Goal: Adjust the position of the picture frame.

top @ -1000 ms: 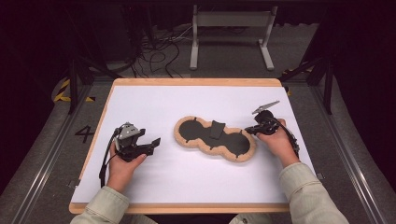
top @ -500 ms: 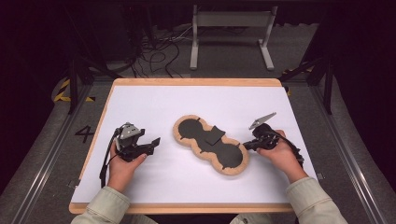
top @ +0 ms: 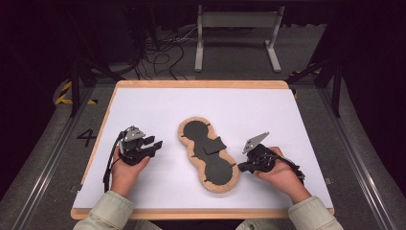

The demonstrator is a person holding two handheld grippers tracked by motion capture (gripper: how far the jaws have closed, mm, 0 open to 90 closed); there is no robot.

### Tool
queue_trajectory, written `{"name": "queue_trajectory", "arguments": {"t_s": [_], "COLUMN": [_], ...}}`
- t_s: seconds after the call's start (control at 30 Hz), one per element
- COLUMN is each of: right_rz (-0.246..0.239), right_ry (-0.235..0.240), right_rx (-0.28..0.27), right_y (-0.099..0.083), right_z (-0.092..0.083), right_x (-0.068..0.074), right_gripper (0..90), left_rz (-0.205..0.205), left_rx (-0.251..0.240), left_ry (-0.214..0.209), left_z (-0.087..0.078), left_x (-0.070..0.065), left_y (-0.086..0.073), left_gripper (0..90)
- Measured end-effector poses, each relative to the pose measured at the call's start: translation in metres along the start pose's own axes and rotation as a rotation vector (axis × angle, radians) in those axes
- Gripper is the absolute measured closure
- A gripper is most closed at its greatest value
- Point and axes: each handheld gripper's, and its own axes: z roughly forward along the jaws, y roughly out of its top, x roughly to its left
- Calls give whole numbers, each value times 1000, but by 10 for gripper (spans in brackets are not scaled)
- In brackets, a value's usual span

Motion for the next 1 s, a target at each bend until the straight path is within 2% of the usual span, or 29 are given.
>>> {"name": "queue_trajectory", "arguments": {"t_s": [0.07, 0.1, 0.13, 0.23, 0.27, 0.4, 0.43, 0.47, 0.53, 0.67, 0.8, 0.93, 1.0], "right_rz": [17, 17, 31, 65, 71, 95, 95, 98, 99, 99, 92, 88, 88], "right_ry": [-36, -36, -82, -122, -141, -174, -179, -183, -184, -190, -193, -199, -200], "right_rx": [-23, -23, -36, -73, -86, -117, -123, -126, -128, -128, -135, -141, -140], "right_y": [-2, -2, -7, -13, -16, -22, -23, -25, -26, -29, -30, -32, -34], "right_z": [-2, -2, -7, -17, -22, -34, -36, -37, -38, -40, -42, -44, -45], "right_x": [-3, -3, -6, -9, -9, -8, -8, -7, -6, -2, 5, 9, 11], "right_gripper": [900, 900, 900, 900, 900, 900, 900, 900, 900, 900, 900, 900, 900], "left_rz": [0, 0, 1, -4, -17, 3, 8, 8, 13, 26, 35, 60, 65], "left_rx": [21, 21, 40, 62, 92, 213, 235, 235, 290, 356, 377, 391, 379], "left_ry": [-5, -5, -4, -7, -27, -82, -84, -84, -97, -96, -106, -89, -89], "left_z": [2, 2, 5, 9, 16, 33, 38, 38, 48, 68, 84, 88, 94], "left_x": [-2, -2, -4, -6, -8, -11, -13, -13, -18, -27, -33, -38, -40], "left_y": [4, 4, 7, 12, 17, 29, 32, 32, 36, 41, 44, 50, 53], "left_gripper": [689, 717, 756, 867, 892, 900, 900, 900, 900, 900, 900, 900, 900]}}
